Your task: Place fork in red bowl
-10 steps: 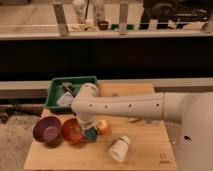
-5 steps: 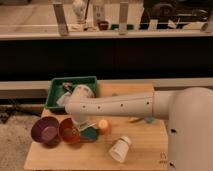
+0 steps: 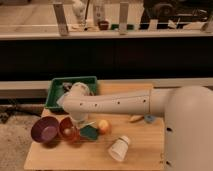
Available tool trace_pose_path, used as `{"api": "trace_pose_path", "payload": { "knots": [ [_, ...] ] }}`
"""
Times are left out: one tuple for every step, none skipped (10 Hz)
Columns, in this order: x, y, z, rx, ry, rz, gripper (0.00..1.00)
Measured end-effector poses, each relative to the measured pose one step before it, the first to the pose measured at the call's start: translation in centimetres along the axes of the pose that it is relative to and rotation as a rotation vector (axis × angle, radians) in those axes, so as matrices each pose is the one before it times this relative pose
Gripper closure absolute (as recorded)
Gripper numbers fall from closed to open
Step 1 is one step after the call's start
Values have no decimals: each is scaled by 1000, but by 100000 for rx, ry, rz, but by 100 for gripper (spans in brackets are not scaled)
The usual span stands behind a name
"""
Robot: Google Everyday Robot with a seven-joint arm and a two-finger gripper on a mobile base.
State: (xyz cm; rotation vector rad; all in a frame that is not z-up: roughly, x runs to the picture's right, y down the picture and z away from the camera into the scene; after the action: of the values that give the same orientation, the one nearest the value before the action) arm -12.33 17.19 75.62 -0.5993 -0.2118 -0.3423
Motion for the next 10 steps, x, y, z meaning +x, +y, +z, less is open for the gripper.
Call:
{"api": "trace_pose_path", "payload": {
  "knots": [
    [1020, 244, -495, 42, 988, 712, 99],
    [227, -33, -251, 246, 443, 56, 99],
    [-155, -153, -230, 193, 122, -154, 99],
    [-64, -123, -108, 88, 32, 16, 99],
    [78, -109, -155, 224, -118, 53, 99],
    [-51, -91, -103, 205, -212, -414, 99],
    [-285, -187, -202, 509, -510, -946, 99],
    [-281, -162, -168, 481, -123, -1137, 99],
    [-414, -135, -98, 230, 14, -1273, 99],
    [-586, -239, -139, 396, 712, -1901, 99]
  ]
}}
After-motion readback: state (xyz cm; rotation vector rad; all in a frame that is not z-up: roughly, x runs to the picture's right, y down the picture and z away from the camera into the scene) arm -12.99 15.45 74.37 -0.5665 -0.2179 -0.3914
